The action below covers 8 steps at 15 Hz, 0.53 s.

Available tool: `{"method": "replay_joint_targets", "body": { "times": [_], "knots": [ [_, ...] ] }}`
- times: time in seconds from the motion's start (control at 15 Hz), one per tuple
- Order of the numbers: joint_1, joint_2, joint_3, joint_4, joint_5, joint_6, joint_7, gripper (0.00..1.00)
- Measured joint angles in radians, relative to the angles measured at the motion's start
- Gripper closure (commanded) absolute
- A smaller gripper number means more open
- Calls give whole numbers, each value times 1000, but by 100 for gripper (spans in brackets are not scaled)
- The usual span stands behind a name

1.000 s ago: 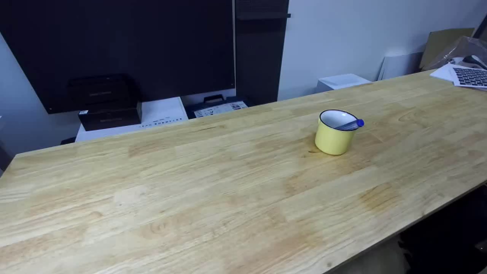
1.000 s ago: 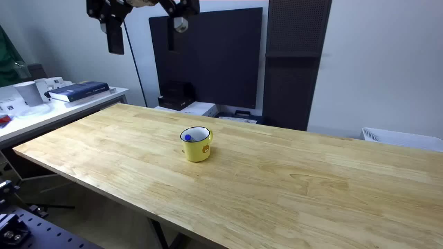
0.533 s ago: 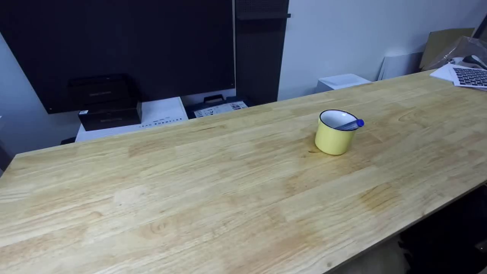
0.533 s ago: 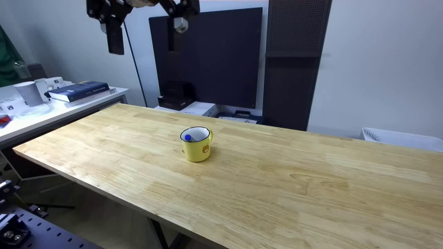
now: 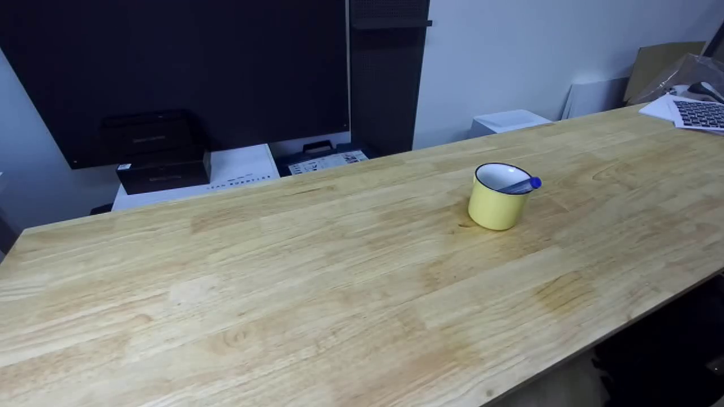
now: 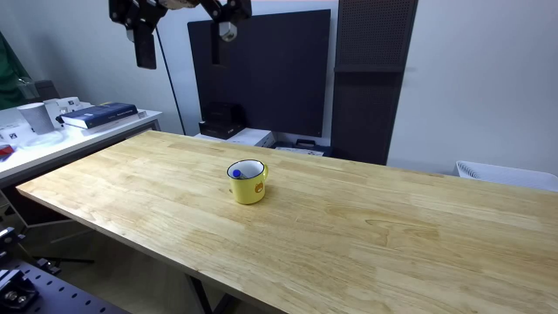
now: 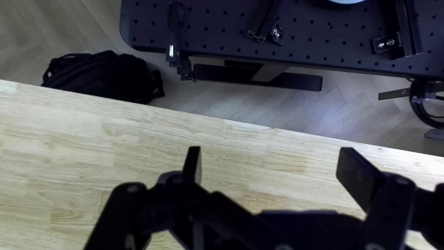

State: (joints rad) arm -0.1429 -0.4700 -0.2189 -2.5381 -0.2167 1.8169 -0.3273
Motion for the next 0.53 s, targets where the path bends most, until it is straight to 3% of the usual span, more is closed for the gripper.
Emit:
{"method": "replay_joint_targets", "body": {
  "times": [0.27, 0.53],
  "knots": [
    [0, 20, 0, 0, 3, 78, 12, 0],
    [1, 133, 5, 1, 14, 333, 74, 0]
  ]
}}
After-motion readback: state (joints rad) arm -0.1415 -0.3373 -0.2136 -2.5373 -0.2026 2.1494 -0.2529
